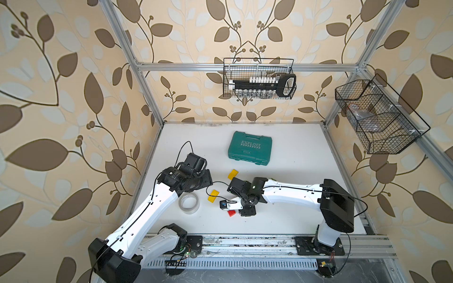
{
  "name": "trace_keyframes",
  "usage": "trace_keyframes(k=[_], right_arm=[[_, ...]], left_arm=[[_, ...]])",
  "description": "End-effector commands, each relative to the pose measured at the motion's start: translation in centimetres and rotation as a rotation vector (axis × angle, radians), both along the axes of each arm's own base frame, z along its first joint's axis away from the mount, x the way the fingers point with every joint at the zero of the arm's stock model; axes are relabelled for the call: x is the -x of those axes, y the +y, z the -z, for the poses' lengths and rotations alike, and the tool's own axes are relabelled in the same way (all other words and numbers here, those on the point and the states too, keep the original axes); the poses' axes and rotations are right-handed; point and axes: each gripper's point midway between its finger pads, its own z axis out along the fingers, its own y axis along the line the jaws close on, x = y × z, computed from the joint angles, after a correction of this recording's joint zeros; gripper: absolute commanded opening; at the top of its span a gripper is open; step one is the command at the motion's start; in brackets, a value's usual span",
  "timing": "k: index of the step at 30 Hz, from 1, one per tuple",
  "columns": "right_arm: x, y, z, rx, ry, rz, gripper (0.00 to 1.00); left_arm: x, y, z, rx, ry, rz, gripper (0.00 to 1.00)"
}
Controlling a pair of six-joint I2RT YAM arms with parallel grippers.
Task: Assemble the letter s with lego
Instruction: Assemble the lego brick with the lego brick.
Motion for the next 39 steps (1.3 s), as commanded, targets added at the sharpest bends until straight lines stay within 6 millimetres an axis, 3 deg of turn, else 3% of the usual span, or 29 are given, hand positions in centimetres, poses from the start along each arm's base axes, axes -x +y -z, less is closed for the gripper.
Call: trace_keyframes(k=[1,39], right_arm=[[-0.2,0.5,-0.1,-0.014,-0.009,0.039,0.1],[1.1,-1.9,1.9,-0.017,0.005,0.091,0.1]], left_arm=[[-0.2,0.3,-1.1,-0.002,-0.031,0.003,0.68],[-0.3,0.3,-0.8,-0.002,-0.02,0.0,0.68]])
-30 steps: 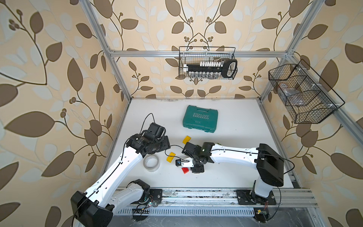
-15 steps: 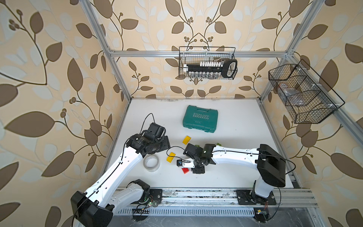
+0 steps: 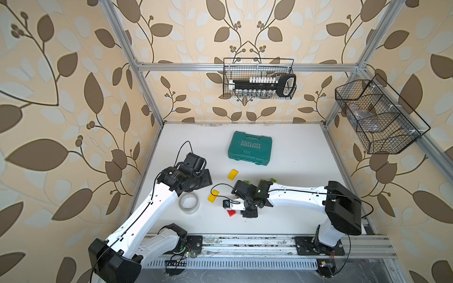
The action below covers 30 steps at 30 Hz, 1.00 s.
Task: Assemble the letter s with lego
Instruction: Assemble the lego brick with the lego brick.
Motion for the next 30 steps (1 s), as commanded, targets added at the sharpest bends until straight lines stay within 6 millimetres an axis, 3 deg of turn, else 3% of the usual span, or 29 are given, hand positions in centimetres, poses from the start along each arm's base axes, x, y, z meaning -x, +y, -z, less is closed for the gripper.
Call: trace_keyframes(k=[1,11,22,26,30], right_arm=[[1.0,-1.1,1.0,0.033,0.035,0.013,0.1],[1.1,-0.7,2.4,0.036,0.034,0.05,0.1],[1.5,-2.9,5.0,0.111,0.038,0.08,0.09],[1.4,-2.9,4.8,0.107,0.034,0.081,0.1],[1.1,-1.8,2.8,0.07,0.02,0.058,0.19]], left_arm=[[-0.2,0.2,-0.8,-0.003,-0.021,0.005,0.68],[-0.3,0.1,-0.7,-0.004,-0.019,0.006,0.68],[-0.5,0.1,-0.7,-0.01,-0.017,0.009,0.68],[-0.6,0.1,-0.8,-0.011,-0.019,0.012,0.68],[-0.7,0.2,-1.0,-0.013,-0.021,0.01,0.69]])
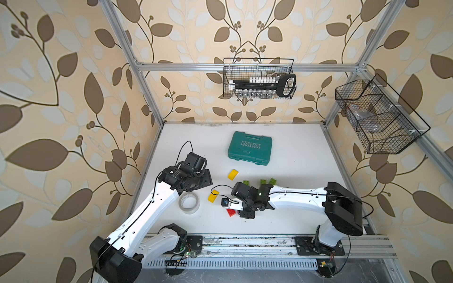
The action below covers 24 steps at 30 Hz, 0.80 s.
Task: Assemble the letter s with lego
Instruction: Assemble the lego brick with the lego brick.
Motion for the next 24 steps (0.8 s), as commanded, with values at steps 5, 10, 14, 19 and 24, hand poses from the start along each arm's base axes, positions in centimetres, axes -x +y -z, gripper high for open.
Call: trace_keyframes(k=[5,10,14,19,24], right_arm=[[0.9,-2.0,0.3,0.122,0.038,-0.026,0.42],[0.5,-1.3,-0.8,0.089,0.029,-0.026,0.57],[0.2,-1.0,-1.9,0.061,0.018,-0.025,0.63],[0.2,-2.7,-2.8,0.05,0.018,-0.026,0.65],[0.4,-4.7,-2.3,0.019,0.03,-0.029,0.64]], left_arm=[[-0.5,0.2,-1.6,0.0,-0.04,0.0,0.72],[-0.3,0.4,-1.8,0.003,-0.045,-0.004,0.72],[-0.3,0.4,-1.8,0.003,-0.045,-0.005,0.72],[-0.3,0.4,-1.9,0.002,-0.047,-0.003,0.72],[-0.4,0.3,-1.7,0.006,-0.046,0.0,0.72]])
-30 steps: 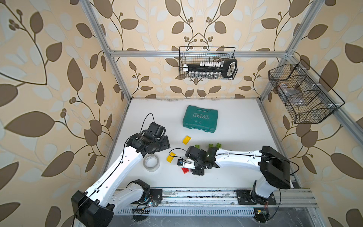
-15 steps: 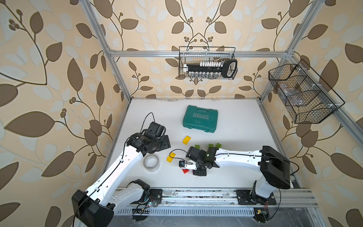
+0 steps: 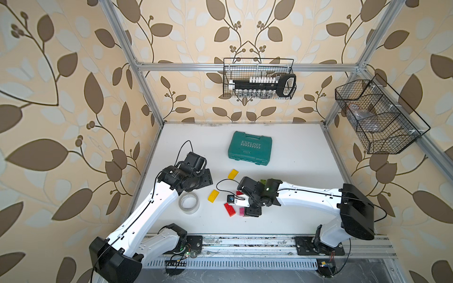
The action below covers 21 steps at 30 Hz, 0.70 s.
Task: Assemble the letter s with lego
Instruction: Assemble the lego brick with the lego brick, then pick up the lego brick from the center of the board.
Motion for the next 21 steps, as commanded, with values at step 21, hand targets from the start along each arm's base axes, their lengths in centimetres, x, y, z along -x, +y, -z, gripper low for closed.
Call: trace_keyframes(k=[21], right_arm=[[1.0,0.4,3.8,-0.073,0.048,-0.041,0.62]], left_arm=[[-1.5,-0.7,-0.5,0.016,-0.021,0.017,0.71]])
